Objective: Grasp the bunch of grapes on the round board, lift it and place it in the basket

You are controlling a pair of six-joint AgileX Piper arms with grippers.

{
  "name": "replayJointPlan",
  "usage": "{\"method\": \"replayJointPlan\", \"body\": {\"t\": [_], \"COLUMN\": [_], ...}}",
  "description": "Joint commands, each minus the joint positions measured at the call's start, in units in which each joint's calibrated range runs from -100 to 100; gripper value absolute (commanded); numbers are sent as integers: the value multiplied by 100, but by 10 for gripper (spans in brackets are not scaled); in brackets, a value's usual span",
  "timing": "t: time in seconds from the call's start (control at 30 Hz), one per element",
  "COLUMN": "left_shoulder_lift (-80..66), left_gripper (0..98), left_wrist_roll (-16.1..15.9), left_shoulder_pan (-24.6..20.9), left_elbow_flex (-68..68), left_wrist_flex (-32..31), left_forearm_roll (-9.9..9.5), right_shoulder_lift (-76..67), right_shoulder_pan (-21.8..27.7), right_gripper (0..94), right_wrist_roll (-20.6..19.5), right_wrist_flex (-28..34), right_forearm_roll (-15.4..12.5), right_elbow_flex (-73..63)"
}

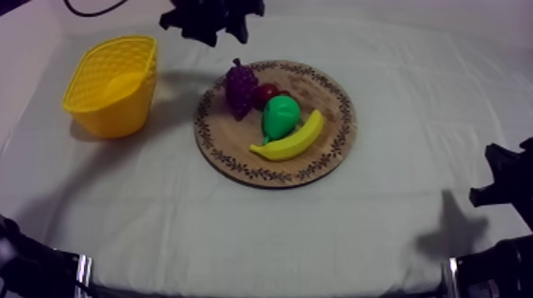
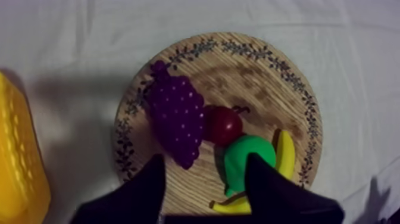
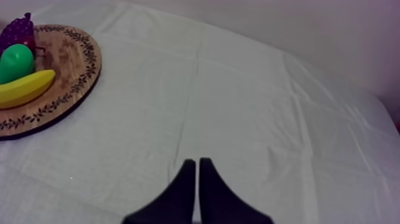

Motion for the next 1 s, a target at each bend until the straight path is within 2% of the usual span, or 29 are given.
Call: {"method": "replayJointPlan", "body": {"t": [0.0, 0.13, 0.3, 0.63, 0.97], "left_shoulder_lift": [-17, -51, -82, 133, 915], "left_gripper": [706, 780, 823, 838, 842], "left_wrist_roll": [90, 204, 258, 369, 581], "left_shoulder_pan": [9, 20, 23, 7, -55], "left_elbow_flex": [60, 180, 274, 313, 213], "left_wrist_flex": [-27, -97, -187, -403, -702], "left_forearm_roll": [24, 60, 79, 104, 210], "right_shoulder_lift": [2, 2, 2, 2, 2], "right_shoulder_pan": [3, 3, 3, 3, 3], "right_gripper": [3, 3, 3, 3, 3], "right_wrist_roll": [0, 0, 0, 0, 0], "right_wrist_flex": [0, 0, 0, 0, 0], "right_forearm_roll": [-1, -1, -1, -1, -1], "right_elbow_flex": [-1, -1, -1, -1, -1]}}
